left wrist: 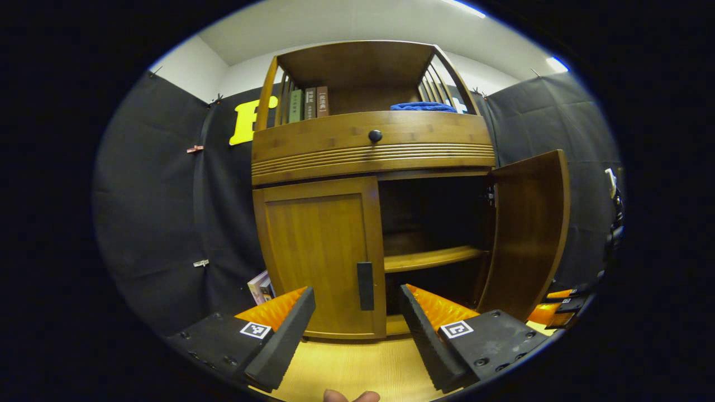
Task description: Open the right door of the double-door shoe cabinet with the right hand, and open the left door with the left hand.
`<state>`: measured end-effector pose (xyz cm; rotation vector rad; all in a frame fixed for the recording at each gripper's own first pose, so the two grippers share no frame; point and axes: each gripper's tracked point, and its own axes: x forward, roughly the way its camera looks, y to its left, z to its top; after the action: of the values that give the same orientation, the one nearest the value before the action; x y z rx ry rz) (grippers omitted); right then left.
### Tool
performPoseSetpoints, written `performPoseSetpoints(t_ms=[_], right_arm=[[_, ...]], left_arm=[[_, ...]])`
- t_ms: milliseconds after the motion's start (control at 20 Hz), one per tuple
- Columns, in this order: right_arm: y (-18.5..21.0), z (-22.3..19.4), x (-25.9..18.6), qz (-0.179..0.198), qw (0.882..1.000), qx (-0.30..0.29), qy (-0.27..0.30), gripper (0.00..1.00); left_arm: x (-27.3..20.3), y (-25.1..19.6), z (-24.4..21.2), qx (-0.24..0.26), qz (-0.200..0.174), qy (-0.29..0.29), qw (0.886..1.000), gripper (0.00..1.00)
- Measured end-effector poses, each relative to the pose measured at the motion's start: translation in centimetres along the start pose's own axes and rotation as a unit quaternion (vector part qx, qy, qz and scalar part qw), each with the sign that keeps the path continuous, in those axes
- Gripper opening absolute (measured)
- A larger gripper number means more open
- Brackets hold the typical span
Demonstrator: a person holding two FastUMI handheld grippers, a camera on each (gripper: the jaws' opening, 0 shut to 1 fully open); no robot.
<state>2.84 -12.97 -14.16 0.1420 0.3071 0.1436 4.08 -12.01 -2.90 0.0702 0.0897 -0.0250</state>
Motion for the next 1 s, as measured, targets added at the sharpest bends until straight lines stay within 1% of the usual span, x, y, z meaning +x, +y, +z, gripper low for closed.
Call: performPoseSetpoints(t_ms=[50, 100, 150, 250, 300, 350, 450, 550, 700, 750, 800, 850, 900, 950, 1000], right_arm=[[-0.7, 0.1, -0.1, -0.001, 1.000, 0.010, 0.002, 0.20], [-1.5, 0.2, -0.3, -0.003, 1.000, 0.019, 0.004, 0.17], [-2.4, 0.2, -0.5, -0.009, 1.000, 0.025, 0.007, 0.20], [-5.1, 0.6, -1.0, -0.037, 0.999, 0.023, 0.004, 0.20], [-6.8, 1.1, -1.4, -0.057, 0.998, 0.016, -0.002, 0.17], [-8.2, 1.5, -1.6, -0.069, 0.998, 0.013, -0.007, 0.14], [-9.2, 1.6, -1.8, -0.050, 0.998, 0.023, -0.002, 0.13], [-8.8, 1.4, -1.8, -0.036, 0.999, 0.013, 0.001, 0.14], [-9.4, 2.3, -2.5, -0.028, 1.000, -0.010, -0.010, 0.13], [-10.0, 2.6, -3.0, -0.026, 1.000, -0.011, -0.011, 0.13], [-10.7, 2.4, -3.2, -0.020, 1.000, -0.011, -0.012, 0.03], [-10.7, 2.3, -3.4, -0.015, 1.000, -0.009, -0.011, 0.03], [-10.7, 2.3, -3.4, -0.010, 1.000, -0.006, -0.010, 0.14], [-10.7, 2.2, -3.6, -0.007, 1.000, -0.004, -0.010, 0.14], [-10.7, 2.3, -3.6, -0.004, 1.000, -0.003, -0.007, 0.11]], left_arm=[[0.4, -0.7, 0.1, 0.002, -0.005, 0.001, 1.000, 0.94], [0.7, -1.5, 0.0, 0.004, -0.008, 0.002, 1.000, 0.94], [1.0, -2.0, 0.0, 0.006, -0.010, 0.004, 1.000, 0.92], [1.8, -3.1, 0.1, 0.010, -0.011, 0.004, 1.000, 0.97], [2.2, -3.5, 0.1, 0.012, -0.011, 0.002, 1.000, 0.98], [2.7, -3.8, 0.3, 0.014, -0.009, 0.000, 1.000, 0.99], [3.7, -4.4, 0.3, 0.015, -0.007, -0.003, 1.000, 0.99], [5.1, -4.2, -0.1, 0.013, 0.000, 0.000, 1.000, 0.99], [7.1, -3.4, -0.7, 0.008, 0.013, 0.003, 1.000, 0.98], [7.9, -2.8, -1.1, 0.004, 0.022, 0.008, 1.000, 0.99], [8.8, -2.3, -1.5, -0.002, 0.028, 0.013, 1.000, 0.98], [9.6, -1.9, -1.8, -0.009, 0.032, 0.017, 0.999, 0.98], [10.5, -1.6, -2.1, -0.015, 0.033, 0.019, 0.999, 0.99], [11.3, -1.3, -2.6, -0.020, 0.037, 0.023, 0.999, 0.98], [12.1, -0.8, -3.1, -0.022, 0.043, 0.031, 0.998, 0.98]])
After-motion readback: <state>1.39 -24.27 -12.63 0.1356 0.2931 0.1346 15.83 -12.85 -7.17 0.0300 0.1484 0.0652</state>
